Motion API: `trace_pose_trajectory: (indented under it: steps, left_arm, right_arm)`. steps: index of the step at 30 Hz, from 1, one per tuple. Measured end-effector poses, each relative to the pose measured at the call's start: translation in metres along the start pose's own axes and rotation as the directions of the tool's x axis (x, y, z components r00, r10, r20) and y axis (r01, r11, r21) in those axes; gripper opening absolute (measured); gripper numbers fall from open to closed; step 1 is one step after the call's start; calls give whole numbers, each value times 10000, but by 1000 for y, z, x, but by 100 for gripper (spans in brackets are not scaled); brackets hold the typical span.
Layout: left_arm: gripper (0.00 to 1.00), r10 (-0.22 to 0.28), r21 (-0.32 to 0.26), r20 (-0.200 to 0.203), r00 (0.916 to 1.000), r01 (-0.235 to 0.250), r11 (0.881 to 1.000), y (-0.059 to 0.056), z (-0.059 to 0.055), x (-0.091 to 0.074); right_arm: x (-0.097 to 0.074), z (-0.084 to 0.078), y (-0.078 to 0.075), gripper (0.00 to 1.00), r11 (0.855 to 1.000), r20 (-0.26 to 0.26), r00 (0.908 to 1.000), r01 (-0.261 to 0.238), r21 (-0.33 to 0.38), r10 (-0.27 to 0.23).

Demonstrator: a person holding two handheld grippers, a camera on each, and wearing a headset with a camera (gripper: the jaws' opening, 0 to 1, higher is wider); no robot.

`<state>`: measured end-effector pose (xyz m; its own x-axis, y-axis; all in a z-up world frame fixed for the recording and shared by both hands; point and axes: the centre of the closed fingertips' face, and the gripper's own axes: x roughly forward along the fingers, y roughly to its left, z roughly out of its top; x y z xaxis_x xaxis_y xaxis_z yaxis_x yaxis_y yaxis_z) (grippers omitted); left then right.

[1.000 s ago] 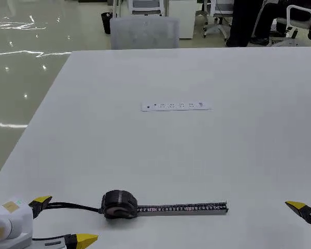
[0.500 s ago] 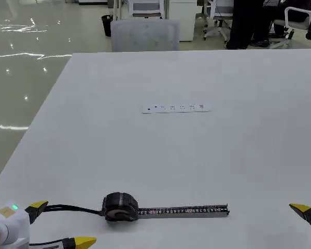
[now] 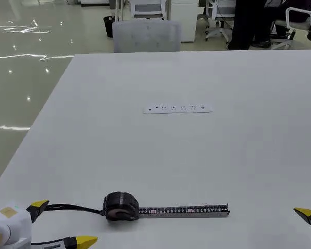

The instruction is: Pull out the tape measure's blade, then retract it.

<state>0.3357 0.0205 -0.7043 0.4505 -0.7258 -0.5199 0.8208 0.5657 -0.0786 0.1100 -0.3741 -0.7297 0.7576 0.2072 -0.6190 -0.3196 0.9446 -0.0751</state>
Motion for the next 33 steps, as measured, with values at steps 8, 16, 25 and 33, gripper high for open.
trace_pose_trajectory:
  steps: [8,16,25,33]
  left_arm:
    - [100,145,-143,-12,9999,-145,9998,0,-1,0]
    - [100,198,-32,-77,9998,-198,9998,-1,-2,-1]
    - [100,280,-118,-108,9995,-281,9995,-2,-6,3]
    - [100,355,-220,-400,9986,-364,9991,0,-12,3]
  right_arm:
    - [-2,1,-1,98,9999,-15,10000,-64,138,64]
    - [0,1,-1,100,10000,53,10000,-35,85,35]
    - [-1,-4,7,100,9998,56,9998,-203,68,203]
    - [-4,-8,4,100,9996,-238,9995,-218,-180,213]
